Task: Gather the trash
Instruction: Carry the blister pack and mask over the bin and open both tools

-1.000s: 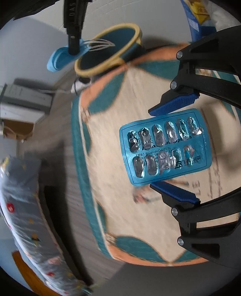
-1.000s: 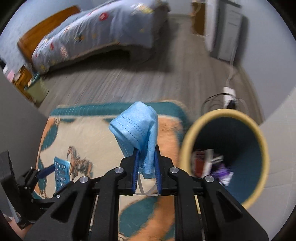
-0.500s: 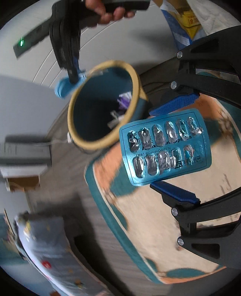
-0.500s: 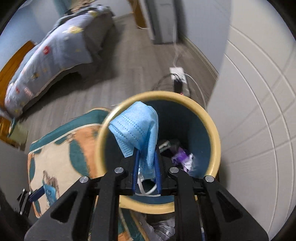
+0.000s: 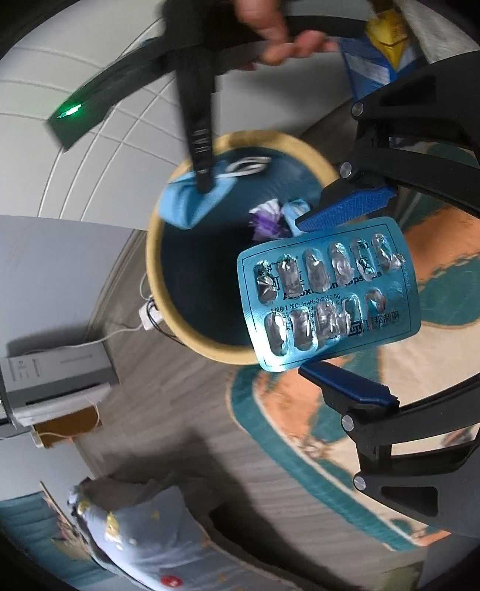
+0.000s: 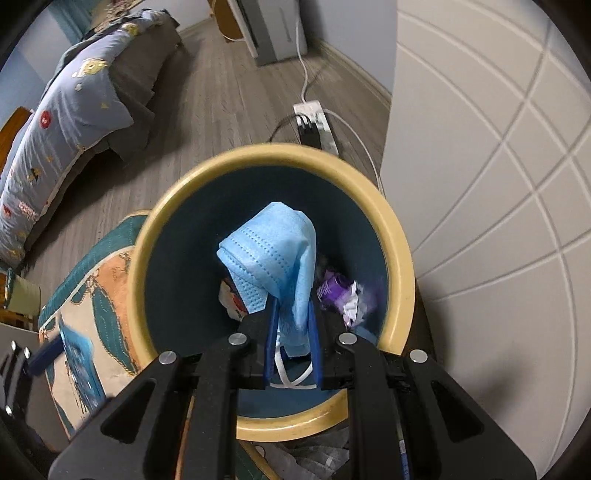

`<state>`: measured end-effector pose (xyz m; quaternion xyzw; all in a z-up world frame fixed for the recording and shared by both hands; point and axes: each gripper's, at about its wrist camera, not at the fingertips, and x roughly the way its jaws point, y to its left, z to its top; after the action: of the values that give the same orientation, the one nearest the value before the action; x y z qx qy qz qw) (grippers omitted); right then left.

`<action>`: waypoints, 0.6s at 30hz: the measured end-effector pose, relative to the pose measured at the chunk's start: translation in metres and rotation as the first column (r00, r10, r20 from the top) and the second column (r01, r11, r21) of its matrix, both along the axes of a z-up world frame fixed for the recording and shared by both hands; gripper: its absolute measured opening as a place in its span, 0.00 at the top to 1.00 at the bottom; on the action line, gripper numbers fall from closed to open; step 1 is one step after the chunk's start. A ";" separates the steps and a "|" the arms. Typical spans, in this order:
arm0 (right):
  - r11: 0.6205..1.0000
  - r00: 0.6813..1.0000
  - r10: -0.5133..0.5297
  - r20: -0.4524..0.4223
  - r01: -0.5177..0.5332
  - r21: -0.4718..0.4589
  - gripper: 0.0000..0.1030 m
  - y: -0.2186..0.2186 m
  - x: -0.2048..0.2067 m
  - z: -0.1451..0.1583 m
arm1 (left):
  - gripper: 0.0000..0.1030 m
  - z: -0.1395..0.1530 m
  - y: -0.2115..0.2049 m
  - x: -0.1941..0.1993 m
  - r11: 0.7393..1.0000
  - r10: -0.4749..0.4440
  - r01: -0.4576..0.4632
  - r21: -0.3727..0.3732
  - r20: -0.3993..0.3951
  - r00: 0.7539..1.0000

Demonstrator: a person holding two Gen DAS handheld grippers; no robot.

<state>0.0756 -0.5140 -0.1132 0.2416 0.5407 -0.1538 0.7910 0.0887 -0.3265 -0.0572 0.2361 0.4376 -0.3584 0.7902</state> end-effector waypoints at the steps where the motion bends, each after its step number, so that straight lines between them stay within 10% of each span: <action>1: 1.000 1.000 -0.007 -0.003 0.007 0.008 0.86 -0.002 -0.001 -0.002 | 0.29 0.000 -0.006 0.005 1.000 0.007 -0.007 -0.007 -0.010 1.000; 18: 0.997 0.996 -0.004 0.091 -0.004 0.081 0.79 -0.007 0.010 -0.007 | 0.25 -0.021 -0.015 0.045 0.995 0.078 -0.081 -0.065 -0.047 0.996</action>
<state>0.0860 -0.5215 -0.1206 0.2802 0.5097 -0.1205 0.8044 0.1335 -0.3419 -0.0779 0.1838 0.4520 -0.3462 0.8013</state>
